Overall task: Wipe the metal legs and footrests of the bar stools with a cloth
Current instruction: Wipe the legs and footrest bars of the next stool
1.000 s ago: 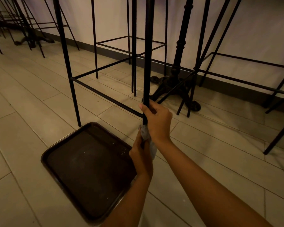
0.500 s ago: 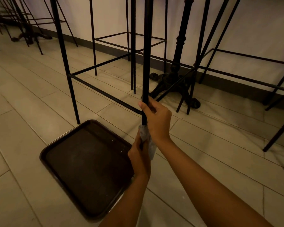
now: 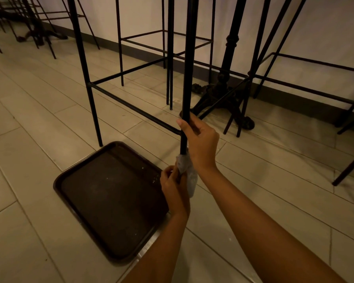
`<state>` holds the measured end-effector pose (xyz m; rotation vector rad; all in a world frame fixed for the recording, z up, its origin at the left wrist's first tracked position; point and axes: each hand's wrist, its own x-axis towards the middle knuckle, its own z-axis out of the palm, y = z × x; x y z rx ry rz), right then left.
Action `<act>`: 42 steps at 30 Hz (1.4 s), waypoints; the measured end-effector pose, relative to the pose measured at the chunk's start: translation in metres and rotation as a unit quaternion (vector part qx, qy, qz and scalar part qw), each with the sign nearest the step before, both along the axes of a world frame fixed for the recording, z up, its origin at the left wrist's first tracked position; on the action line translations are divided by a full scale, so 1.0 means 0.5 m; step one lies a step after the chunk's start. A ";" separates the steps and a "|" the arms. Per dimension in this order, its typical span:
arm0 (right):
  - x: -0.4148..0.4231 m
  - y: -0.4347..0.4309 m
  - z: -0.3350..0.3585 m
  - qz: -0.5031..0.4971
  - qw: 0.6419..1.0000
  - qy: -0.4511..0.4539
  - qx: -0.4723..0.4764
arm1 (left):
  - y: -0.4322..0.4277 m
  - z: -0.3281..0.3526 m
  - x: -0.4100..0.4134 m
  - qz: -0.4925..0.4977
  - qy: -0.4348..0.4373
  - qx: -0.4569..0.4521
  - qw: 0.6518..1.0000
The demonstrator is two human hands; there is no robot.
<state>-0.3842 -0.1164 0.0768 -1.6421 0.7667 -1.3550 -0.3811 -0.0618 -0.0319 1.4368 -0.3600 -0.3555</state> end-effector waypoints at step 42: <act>-0.002 -0.007 -0.011 0.014 1.000 -0.010 -0.002 | 0.020 -0.062 0.008 -0.025 -0.185 0.057 0.981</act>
